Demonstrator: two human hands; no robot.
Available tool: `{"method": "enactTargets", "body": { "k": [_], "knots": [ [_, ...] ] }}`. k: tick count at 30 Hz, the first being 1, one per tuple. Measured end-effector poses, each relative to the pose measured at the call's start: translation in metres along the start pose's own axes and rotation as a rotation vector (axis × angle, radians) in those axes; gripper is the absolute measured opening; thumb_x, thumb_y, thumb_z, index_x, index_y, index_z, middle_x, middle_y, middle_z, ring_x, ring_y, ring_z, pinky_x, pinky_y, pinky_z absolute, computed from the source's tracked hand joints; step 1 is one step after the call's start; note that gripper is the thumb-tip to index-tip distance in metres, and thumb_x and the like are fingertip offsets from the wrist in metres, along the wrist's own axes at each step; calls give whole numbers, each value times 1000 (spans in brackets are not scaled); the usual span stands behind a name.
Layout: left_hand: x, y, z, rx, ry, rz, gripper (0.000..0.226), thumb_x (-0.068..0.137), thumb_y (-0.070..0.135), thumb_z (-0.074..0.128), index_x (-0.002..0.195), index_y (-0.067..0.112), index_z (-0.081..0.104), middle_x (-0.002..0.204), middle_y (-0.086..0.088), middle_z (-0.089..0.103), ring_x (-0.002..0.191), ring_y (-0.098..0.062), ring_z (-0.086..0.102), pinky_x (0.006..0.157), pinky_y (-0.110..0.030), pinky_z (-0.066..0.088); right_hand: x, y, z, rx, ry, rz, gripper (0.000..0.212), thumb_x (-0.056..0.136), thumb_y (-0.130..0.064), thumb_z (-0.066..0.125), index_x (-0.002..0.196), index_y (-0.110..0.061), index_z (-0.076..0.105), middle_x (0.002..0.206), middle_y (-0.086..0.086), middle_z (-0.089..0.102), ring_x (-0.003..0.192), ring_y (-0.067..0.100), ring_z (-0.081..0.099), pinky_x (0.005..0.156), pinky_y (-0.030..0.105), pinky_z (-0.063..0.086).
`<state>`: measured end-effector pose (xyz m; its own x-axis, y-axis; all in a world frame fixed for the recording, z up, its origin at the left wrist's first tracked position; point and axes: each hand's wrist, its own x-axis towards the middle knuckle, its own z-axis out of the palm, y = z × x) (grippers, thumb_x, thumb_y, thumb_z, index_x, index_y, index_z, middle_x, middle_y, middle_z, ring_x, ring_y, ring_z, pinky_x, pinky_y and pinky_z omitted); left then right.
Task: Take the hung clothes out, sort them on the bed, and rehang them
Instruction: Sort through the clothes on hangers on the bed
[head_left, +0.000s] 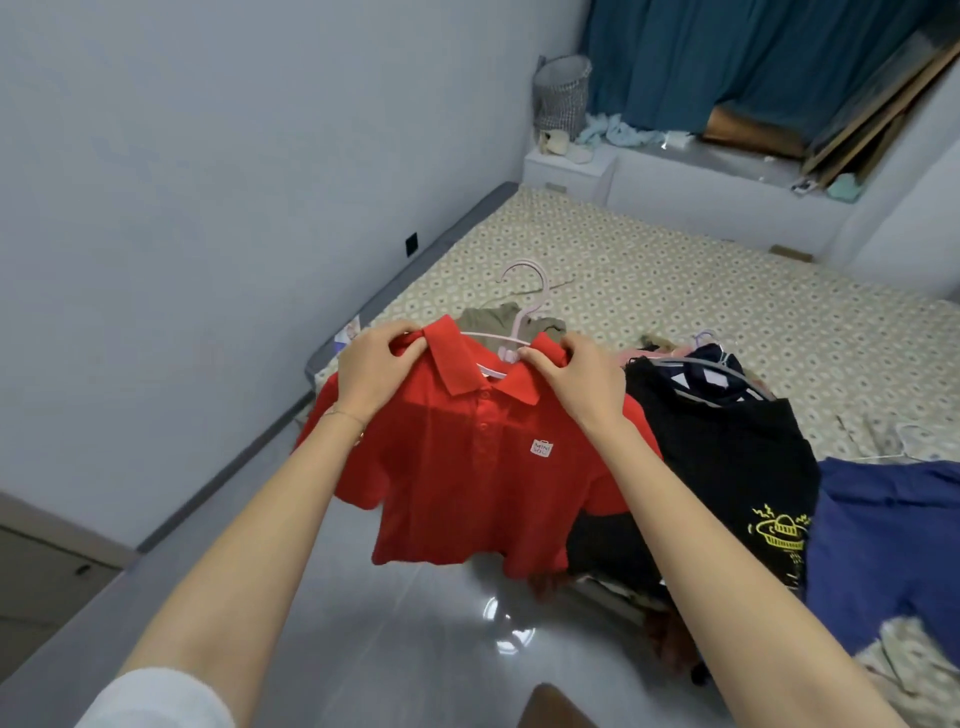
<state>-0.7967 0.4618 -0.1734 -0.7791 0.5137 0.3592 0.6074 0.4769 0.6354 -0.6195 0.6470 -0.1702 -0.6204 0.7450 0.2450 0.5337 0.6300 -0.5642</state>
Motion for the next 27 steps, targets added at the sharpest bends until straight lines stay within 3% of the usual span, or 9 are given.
{"method": "enactTargets", "body": {
  "k": [6,12,22,27],
  "knots": [
    [54,-44,20,-92,-34,-21,18,89,26,69,103,19,75,108,5,73,102,-13,65,94,-30,48,36,-3,39,99,-89,-21,51,87,-62,57,76,-14,46,62,-3,49,66,25,51,59,40,35],
    [122,-66,71,-48,-65,38,18,89,27,66,103,19,75,104,3,73,100,-19,64,94,-39,48,108,18,90,101,-57,49,50,88,-63,55,75,-15,44,65,0,52,68,27,53,58,37,30],
    [239,-83,161,-54,-138,-5,16,90,23,66,102,16,74,105,1,73,100,-18,64,91,-28,43,233,54,141,54,-74,147,53,87,-67,52,77,-16,47,66,0,55,71,28,57,57,34,29],
    [293,-98,214,-81,-200,15,19,90,27,63,102,17,73,105,1,73,102,-20,63,97,-40,45,289,77,164,10,-49,182,50,88,-68,50,79,-20,47,75,2,61,76,29,61,59,33,28]
  ]
}}
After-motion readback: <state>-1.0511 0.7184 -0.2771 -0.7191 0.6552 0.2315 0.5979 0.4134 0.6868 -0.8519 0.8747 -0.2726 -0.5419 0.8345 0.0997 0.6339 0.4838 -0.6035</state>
